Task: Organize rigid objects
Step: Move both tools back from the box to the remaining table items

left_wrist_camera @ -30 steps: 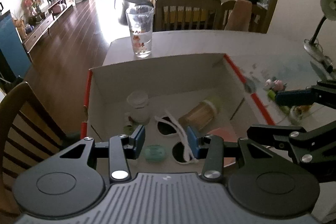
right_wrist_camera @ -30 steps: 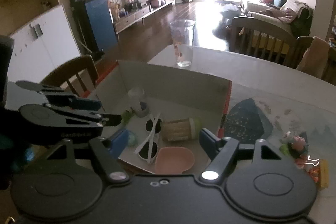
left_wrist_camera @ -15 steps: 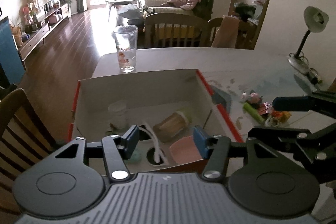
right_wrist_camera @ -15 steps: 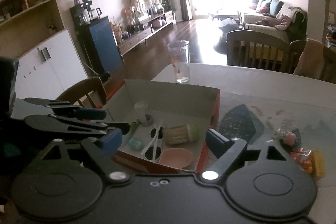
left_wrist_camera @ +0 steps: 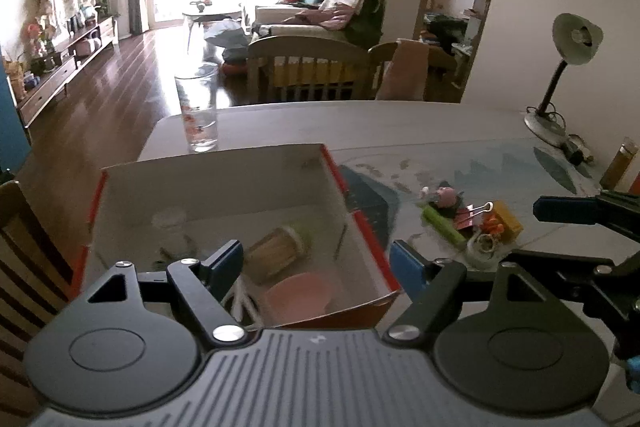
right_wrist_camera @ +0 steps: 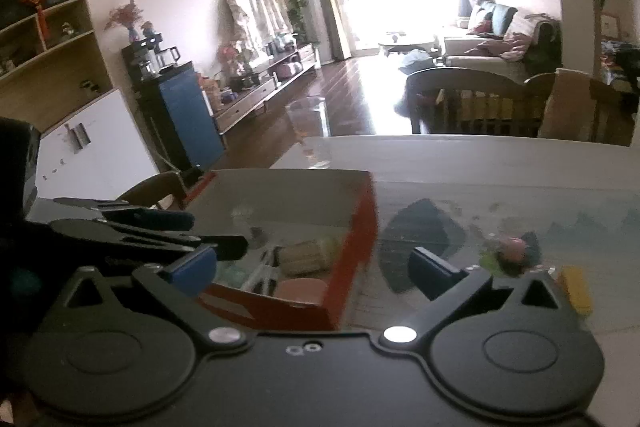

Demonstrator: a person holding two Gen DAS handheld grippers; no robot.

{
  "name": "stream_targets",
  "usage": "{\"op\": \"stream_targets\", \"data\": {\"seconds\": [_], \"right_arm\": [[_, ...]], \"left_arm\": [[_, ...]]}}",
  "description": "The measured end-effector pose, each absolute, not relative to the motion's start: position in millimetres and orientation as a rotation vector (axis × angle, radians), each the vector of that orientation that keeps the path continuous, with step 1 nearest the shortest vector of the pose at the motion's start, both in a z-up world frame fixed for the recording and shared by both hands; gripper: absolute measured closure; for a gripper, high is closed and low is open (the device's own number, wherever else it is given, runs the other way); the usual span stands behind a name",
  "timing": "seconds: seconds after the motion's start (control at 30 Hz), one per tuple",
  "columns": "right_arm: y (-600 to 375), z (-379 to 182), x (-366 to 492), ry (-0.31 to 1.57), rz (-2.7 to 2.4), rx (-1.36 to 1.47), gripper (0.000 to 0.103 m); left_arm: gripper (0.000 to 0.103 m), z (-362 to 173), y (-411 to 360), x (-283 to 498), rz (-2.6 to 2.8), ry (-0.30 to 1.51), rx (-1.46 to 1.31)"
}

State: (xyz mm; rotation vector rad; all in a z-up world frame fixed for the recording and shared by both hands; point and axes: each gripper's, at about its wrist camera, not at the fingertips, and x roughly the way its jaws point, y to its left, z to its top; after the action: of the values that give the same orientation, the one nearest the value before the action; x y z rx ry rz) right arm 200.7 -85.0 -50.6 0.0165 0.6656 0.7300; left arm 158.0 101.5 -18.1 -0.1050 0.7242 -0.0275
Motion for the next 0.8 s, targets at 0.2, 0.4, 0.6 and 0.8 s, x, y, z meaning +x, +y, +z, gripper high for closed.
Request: {"op": "stream_targets", "data": {"seconds": [0.2,0.4,0.6,0.8], "right_arm": [[-119,-57,211,0.673,0.703,0.03,0.0],[-161,-69,222,0.663,0.669,0.044,0.0],[-195,-80,239,0.702,0.645,0.032,0.0],[-229,-91,253,0.652,0.615,0.008,0.0]], "left_arm": [[0.015,-22,73,170,-0.084,0.708,-0.106],[0.002,-31,38,183,-0.118,0.688,-0.092],[0.002,-44,7,203,-0.132,0.709,-0.113],[0.002,-59,-23,228,-0.112,0.732,-0.129]]}}
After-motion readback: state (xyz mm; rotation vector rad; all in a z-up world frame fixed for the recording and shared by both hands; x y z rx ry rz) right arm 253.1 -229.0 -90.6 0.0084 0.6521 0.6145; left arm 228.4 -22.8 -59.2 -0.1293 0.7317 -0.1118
